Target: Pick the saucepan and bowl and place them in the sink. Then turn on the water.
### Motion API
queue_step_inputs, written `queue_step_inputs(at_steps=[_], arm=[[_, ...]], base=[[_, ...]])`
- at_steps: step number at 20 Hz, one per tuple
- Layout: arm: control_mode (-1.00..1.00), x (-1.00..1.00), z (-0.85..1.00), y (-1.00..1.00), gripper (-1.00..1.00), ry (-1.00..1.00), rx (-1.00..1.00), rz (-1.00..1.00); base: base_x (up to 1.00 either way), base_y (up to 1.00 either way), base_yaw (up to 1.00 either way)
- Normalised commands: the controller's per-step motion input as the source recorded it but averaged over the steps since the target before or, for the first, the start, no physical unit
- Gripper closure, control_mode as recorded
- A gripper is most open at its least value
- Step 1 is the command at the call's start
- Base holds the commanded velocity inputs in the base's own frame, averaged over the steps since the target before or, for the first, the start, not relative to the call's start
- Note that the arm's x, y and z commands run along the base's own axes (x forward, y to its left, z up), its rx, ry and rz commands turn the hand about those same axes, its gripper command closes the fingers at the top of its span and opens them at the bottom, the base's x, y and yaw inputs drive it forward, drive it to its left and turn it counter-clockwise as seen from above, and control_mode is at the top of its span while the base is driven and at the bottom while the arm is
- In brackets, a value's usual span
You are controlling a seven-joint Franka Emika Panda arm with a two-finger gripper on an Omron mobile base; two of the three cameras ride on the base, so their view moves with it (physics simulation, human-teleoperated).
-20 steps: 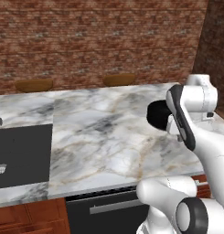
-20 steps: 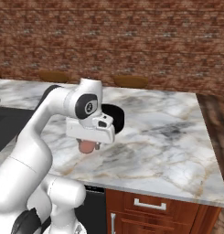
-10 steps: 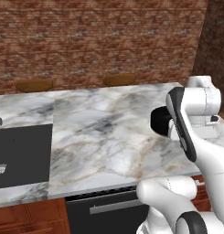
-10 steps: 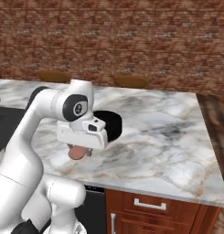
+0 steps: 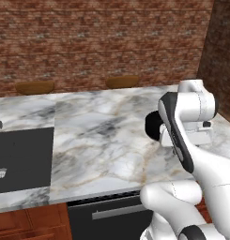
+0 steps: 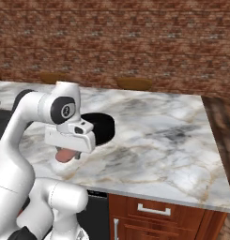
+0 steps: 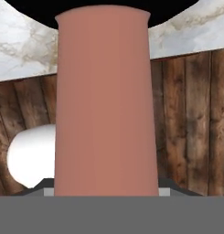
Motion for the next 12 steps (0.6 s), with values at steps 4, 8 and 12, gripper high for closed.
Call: queue_step_inputs(at_steps=[4, 8, 12], arm=[[1.0, 0.0, 0.0, 0.14, 1.0, 0.0, 0.0, 0.0], [1.0, 0.0, 0.0, 0.0, 1.0, 0.0, 0.0, 0.0], [1.0, 0.0, 0.0, 0.0, 1.0, 0.0, 0.0, 0.0]], base=[[0.0, 0.01, 0.0], [-0.54, 0.0, 0.0], [-1.0, -0.04, 0.01]])
